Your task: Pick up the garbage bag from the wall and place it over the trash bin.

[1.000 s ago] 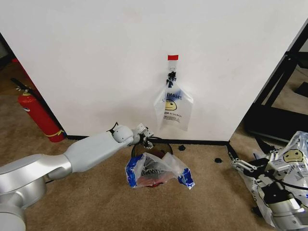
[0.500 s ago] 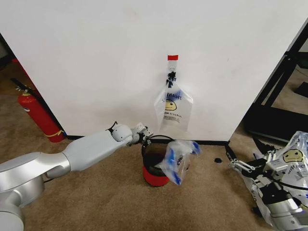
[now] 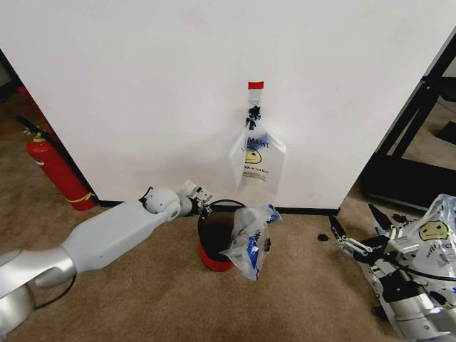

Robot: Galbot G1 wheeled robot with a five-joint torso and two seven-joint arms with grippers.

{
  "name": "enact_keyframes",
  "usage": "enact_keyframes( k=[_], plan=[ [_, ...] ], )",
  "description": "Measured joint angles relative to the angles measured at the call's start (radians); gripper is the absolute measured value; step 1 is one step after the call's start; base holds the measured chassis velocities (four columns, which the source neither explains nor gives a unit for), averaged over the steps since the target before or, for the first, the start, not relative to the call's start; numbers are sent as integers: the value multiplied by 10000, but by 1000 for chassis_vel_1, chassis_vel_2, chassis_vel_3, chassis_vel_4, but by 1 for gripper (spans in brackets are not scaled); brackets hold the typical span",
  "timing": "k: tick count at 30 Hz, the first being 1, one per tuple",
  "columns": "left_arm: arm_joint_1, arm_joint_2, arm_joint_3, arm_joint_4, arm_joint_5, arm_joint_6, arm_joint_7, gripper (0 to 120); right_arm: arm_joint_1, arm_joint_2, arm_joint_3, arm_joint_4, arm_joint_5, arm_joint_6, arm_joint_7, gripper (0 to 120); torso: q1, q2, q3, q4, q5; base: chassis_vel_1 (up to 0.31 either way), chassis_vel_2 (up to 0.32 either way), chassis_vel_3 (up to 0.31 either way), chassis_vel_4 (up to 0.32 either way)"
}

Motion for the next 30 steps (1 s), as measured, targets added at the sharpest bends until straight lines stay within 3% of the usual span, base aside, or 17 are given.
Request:
enact_keyframes(
  k=[6,9,13,21,30],
  plan=[
    [1567,329,-1918,-1256,-1582,898,-1191,4,-10,-46,-63,31,33,-153,206,100,0,0,0,-1,0,0,0,0,0],
    [1959,378,-2445,-1586,-1957,1036,-1403,4,1,-80,-64,37,49,-197,259,100,0,0,0,0,-1,0,0,0,0],
    [2844,302,-4075,-2008,-2749,1093,-1932,4,12,-121,-86,48,63,-291,343,100,-1,0,-1,0,3,0,0,0,0],
    [4043,-188,-5551,-2334,-3299,934,-3201,4,-3,-113,-184,46,34,-370,422,100,0,0,-1,-2,0,0,0,0,0],
    [5246,-654,-5929,-2869,-2966,250,-3487,4,-36,-119,-315,66,-52,-421,462,100,0,0,0,0,1,0,0,0,0]
  ],
)
